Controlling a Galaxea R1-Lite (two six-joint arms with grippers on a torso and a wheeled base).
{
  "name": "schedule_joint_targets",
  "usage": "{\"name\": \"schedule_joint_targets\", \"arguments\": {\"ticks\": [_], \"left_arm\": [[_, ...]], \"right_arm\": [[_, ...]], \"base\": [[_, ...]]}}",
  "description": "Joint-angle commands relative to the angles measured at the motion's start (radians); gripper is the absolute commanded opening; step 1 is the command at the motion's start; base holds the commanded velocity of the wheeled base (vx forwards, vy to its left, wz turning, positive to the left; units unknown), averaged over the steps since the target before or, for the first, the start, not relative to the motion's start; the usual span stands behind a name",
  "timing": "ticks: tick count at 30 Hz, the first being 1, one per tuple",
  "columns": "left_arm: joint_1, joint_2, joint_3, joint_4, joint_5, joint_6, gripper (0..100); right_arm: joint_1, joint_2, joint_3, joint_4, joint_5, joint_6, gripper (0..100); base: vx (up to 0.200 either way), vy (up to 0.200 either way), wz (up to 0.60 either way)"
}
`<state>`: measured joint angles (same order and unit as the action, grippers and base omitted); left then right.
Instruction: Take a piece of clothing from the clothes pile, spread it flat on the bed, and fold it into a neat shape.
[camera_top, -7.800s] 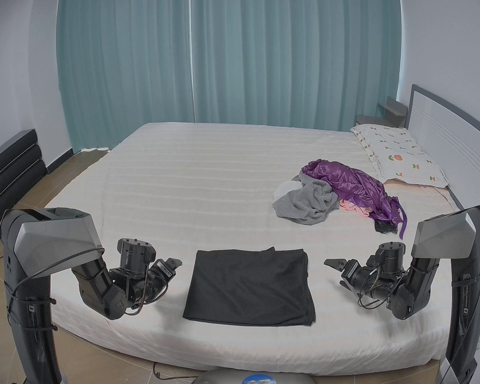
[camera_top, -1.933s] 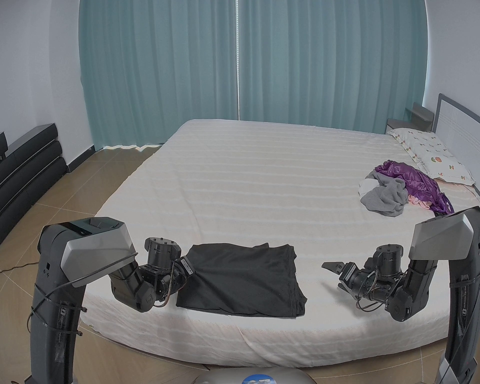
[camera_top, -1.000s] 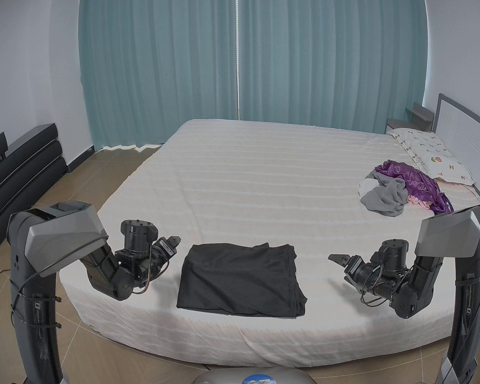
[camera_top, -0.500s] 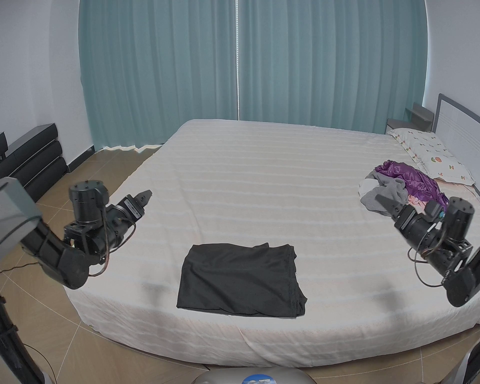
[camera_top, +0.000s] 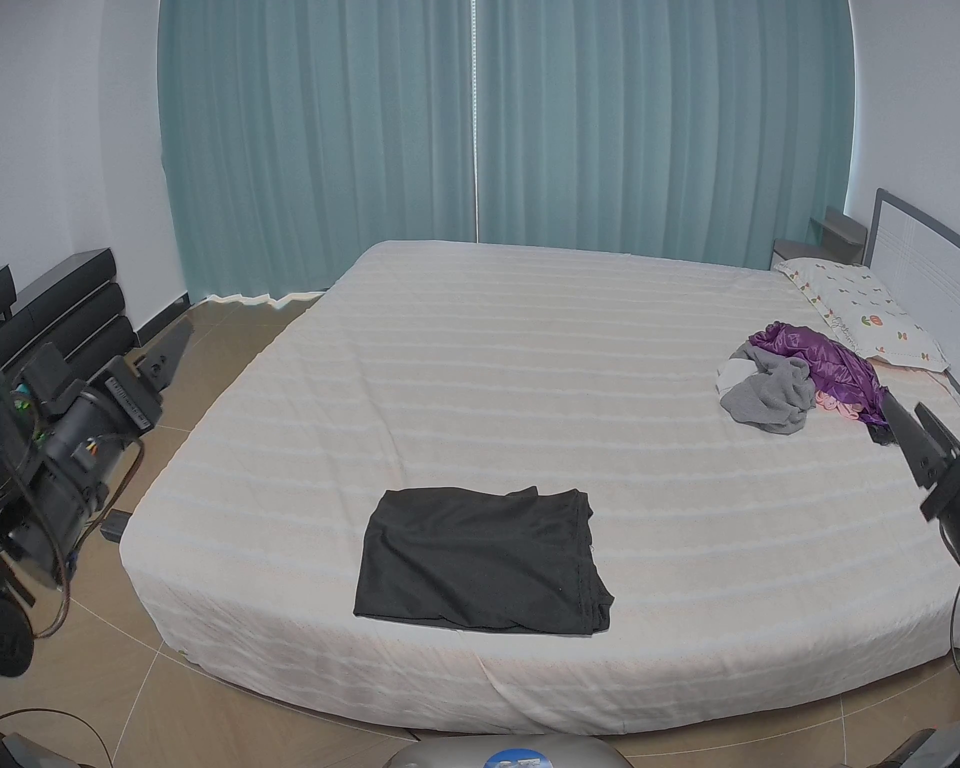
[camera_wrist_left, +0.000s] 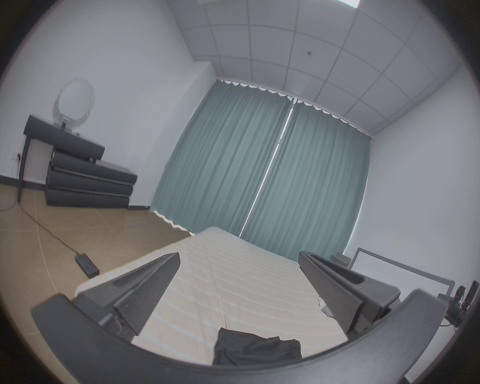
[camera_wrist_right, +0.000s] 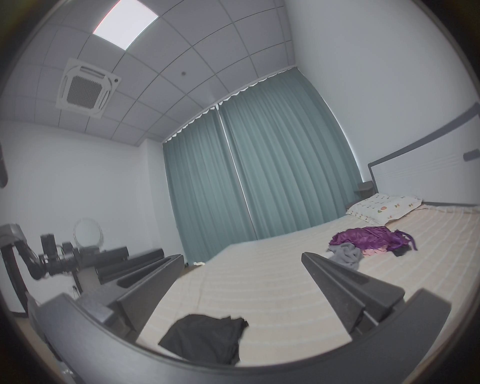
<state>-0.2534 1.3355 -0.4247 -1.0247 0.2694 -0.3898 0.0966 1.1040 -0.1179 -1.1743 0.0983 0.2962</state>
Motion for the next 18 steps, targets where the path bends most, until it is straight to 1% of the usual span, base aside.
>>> {"name": "schedule_joint_targets", "arguments": {"ticks": [1,3,4,5,7,9,12,13,14,15,16,18], "left_arm": [[-0.049,-0.345,0.201,-0.005,0.080,0.160,100],[-0.050,-0.404,0.216,-0.003,0.090,0.209,100],[-0.050,-0.424,0.221,0.000,0.090,0.224,100],[-0.050,-0.469,0.233,0.017,0.090,0.267,100],[-0.049,-0.532,0.244,0.061,0.093,0.331,100],[-0.043,-0.611,0.245,0.135,0.094,0.388,100],[-0.027,-0.728,0.244,0.248,0.110,0.457,100],[-0.026,-0.748,0.244,0.265,0.113,0.462,100],[-0.017,-0.823,0.244,0.327,0.123,0.465,100],[-0.017,-0.823,0.244,0.327,0.123,0.465,100],[0.003,-0.926,0.244,0.406,0.123,0.465,100],[0.048,-1.020,0.231,0.500,0.123,0.468,100]], "right_arm": [[0.000,-0.458,0.043,0.420,0.008,-0.155,100],[0.005,-0.544,0.012,0.570,0.015,-0.215,100],[0.005,-0.569,0.004,0.613,0.020,-0.233,100],[0.003,-0.629,-0.005,0.713,0.032,-0.272,100],[0.002,-0.711,-0.011,0.846,0.034,-0.318,100],[-0.008,-0.797,-0.008,0.947,0.031,-0.341,100],[-0.035,-0.898,0.020,0.993,0.027,-0.331,100],[-0.041,-0.909,0.029,0.993,0.029,-0.327,100],[-0.055,-0.946,0.044,0.998,0.040,-0.315,100],[-0.055,-0.946,0.044,0.998,0.040,-0.315,100],[-0.051,-0.966,0.043,1.007,0.046,-0.316,100],[-0.048,-0.971,0.014,1.010,0.052,-0.316,100]], "base": [[0.000,0.000,0.00],[0.000,0.000,0.00],[0.000,0.000,0.00],[0.000,0.000,0.00],[0.000,0.000,0.00],[0.000,0.000,0.00],[0.000,0.000,0.00],[0.000,0.000,0.00],[0.000,0.000,0.00],[0.000,0.000,0.00],[0.000,0.000,0.00],[0.000,0.000,0.00]]}}
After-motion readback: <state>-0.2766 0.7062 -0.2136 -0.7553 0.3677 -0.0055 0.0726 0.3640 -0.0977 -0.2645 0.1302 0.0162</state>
